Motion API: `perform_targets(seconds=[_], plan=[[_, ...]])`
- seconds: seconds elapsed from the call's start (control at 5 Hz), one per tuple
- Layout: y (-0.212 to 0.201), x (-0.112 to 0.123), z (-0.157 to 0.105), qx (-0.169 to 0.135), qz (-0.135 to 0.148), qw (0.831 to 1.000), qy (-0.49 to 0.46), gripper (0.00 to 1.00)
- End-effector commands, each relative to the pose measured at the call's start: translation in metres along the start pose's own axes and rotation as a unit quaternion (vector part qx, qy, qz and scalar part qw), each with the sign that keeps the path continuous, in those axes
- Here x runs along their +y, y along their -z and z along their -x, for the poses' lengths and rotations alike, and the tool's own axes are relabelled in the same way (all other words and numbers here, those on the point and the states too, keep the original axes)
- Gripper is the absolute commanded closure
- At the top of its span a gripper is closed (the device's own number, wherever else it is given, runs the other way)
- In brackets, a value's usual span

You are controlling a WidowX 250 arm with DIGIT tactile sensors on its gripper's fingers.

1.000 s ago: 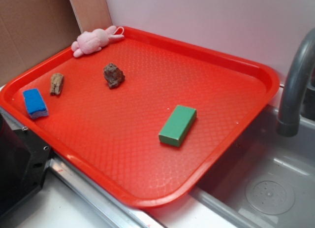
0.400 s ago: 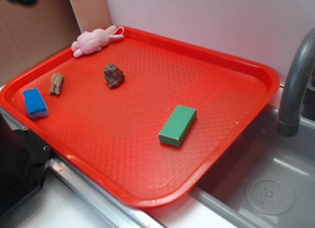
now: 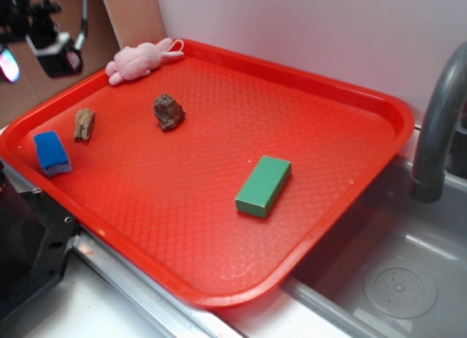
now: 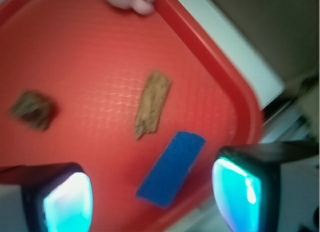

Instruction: Grab the blue sponge.

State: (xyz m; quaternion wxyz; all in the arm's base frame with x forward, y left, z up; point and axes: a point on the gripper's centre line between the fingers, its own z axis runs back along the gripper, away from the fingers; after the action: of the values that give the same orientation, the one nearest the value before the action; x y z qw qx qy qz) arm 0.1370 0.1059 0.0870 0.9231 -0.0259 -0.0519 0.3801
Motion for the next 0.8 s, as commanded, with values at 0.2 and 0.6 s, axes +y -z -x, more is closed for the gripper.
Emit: perform_targets(seconds=[0.2,0.6], plan=[[0.048,0.006,0.015,0.007,-0.018,0.998,-0.056,0.00],[0.065,0.017,0.020,0.014,-0.054,0.996,0.064,0.00]])
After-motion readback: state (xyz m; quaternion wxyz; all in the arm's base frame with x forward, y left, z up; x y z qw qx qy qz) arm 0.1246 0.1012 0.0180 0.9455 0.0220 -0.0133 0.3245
